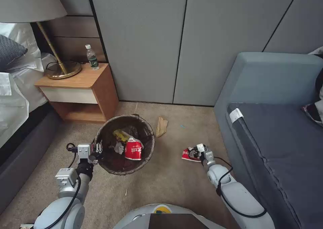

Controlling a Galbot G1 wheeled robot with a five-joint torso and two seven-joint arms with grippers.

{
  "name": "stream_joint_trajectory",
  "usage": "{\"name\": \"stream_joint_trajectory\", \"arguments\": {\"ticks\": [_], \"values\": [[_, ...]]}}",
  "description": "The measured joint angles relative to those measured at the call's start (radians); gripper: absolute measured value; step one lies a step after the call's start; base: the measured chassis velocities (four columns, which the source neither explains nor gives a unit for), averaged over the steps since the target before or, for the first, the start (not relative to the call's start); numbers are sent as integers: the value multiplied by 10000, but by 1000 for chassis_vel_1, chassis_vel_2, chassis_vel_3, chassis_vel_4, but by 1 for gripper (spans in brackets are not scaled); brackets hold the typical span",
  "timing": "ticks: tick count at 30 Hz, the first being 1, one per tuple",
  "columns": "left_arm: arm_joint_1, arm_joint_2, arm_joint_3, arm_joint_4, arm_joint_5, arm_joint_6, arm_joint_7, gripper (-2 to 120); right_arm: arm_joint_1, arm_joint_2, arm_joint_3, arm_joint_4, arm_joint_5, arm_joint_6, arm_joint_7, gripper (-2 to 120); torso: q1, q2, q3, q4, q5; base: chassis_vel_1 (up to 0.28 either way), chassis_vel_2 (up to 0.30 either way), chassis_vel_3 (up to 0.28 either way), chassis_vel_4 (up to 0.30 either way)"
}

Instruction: Pick up the trash bin, then pick up the garbage from the floor and place it into the trash bin.

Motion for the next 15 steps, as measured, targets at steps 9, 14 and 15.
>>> {"name": "stream_joint_trajectory", "arguments": {"ticks": [9,14,15], "values": [[8,-16,-19,-4,3,0,-7,0,150,-114,-259,-406,-361,-14,-372,100,0,0,0,0,0,0,0,0,0],[14,-17,-10,-5,12,0,-9,0,158,-131,-306,-570,-482,10,-453,100,0,0,0,-1,0,0,0,0,0],[14,-17,-10,-5,12,0,-9,0,158,-131,-306,-570,-482,10,-453,100,0,0,0,-1,0,0,0,0,0]]}}
